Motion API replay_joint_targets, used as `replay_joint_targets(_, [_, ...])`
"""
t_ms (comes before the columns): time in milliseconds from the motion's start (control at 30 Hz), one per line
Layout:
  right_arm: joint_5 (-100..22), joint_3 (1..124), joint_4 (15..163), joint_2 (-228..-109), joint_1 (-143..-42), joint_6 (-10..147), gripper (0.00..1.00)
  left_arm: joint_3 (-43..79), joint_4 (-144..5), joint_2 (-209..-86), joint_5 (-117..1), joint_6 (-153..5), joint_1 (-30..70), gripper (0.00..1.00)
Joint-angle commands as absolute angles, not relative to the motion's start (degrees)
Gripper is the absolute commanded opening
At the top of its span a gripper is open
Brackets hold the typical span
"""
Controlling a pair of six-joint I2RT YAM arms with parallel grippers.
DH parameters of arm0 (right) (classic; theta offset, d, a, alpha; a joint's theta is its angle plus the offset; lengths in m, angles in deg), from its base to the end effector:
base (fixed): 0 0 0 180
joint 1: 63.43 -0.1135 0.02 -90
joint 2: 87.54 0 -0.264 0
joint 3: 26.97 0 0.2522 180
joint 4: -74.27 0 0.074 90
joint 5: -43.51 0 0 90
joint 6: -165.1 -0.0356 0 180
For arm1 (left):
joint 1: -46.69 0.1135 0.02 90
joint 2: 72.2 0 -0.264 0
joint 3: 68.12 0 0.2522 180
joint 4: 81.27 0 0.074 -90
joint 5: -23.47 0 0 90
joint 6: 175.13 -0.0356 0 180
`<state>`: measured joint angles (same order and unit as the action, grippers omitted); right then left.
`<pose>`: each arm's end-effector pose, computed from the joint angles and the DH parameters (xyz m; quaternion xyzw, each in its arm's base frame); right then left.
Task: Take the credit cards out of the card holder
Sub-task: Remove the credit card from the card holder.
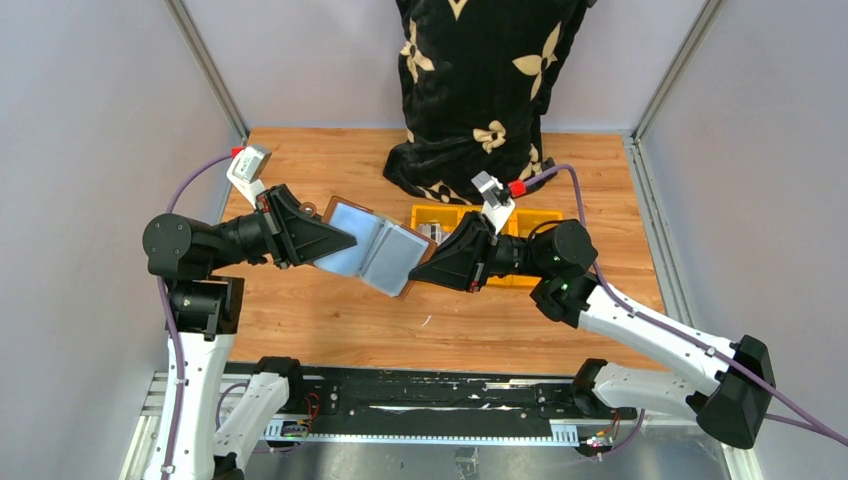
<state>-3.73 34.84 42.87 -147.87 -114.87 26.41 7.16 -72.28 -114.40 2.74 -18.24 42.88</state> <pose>0.1217 0.1914 0.4038 -0.3308 0.4374 0.7390 0.3914 0.1123 -0.0409 0.4638 0.1723 0.6309 -0.6516 0.3842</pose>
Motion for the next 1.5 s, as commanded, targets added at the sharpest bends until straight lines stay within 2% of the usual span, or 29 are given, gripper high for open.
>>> replay_joint_targets(0, [-7.6,38.8,48.6,-147.3,-117.9,33.8,0.09,8.7,-73.8,-113.8,2.4,-16.9,43.1,0.00])
replay_joint_targets(100, [-10.8,41.1,53.0,-147.2,-119.6,37.5,0.07,8.6,-73.8,-113.6,2.3,-17.0,43.1,0.00])
replay_joint_targets(200, [-12.3,43.4,55.9,-147.9,-120.4,38.9,0.16,8.3,-73.8,-113.6,2.4,-17.1,43.0,0.00])
replay_joint_targets(367, [-16.3,44.2,57.3,-148.4,-120.7,39.0,0.22,8.2,-73.8,-113.3,2.4,-17.0,43.1,0.00])
replay_joint_targets(567, [-22.4,44.8,63.1,-148.0,-120.7,40.2,0.24,8.1,-73.8,-113.1,2.5,-16.9,43.1,0.00])
replay_joint_targets(767, [-23.3,44.8,62.4,-147.7,-121.0,40.1,0.25,8.1,-73.8,-113.1,2.5,-16.9,43.1,0.00])
replay_joint_targets(933, [-23.9,45.6,59.4,-149.2,-122.0,38.9,0.41,7.3,-73.8,-112.4,2.1,-18.8,43.1,0.00])
replay_joint_targets(1000, [-23.9,47.1,60.0,-150.4,-123.3,39.1,0.41,6.3,-74.0,-111.6,1.5,-20.7,43.1,0.10])
replay_joint_targets(1033, [-24.4,48.4,61.6,-151.0,-124.0,39.7,0.38,5.7,-74.0,-111.2,1.3,-22.1,43.1,0.16])
replay_joint_targets(1100, [-26.2,51.0,64.9,-152.3,-126.0,42.0,0.26,5.3,-70.0,-110.3,0.1,-27.4,43.0,0.29])
replay_joint_targets(1200, [-33.3,54.8,75.1,-153.1,-129.7,46.8,0.06,10.7,-46.5,-110.1,-6.8,-51.8,43.1,0.48])
replay_joint_targets(1233, [-36.4,56.6,78.9,-153.5,-130.9,48.6,0.02,11.4,-43.3,-109.7,-8.9,-55.7,43.1,0.57])
replay_joint_targets(1300, [-43.6,61.3,88.1,-155.2,-133.7,51.7,0.00,10.8,-42.2,-107.9,-13.5,-60.2,43.1,0.86])
replay_joint_targets(1367, [-50.5,66.6,96.5,-157.9,-135.3,53.0,0.00,9.1,-42.0,-106.1,-16.2,-63.0,43.1,0.98])
replay_joint_targets(1467, [-61.6,75.6,108.0,-163.0,-138.4,54.8,0.00,6.6,-41.4,-104.2,-17.0,-65.5,43.1,1.00])
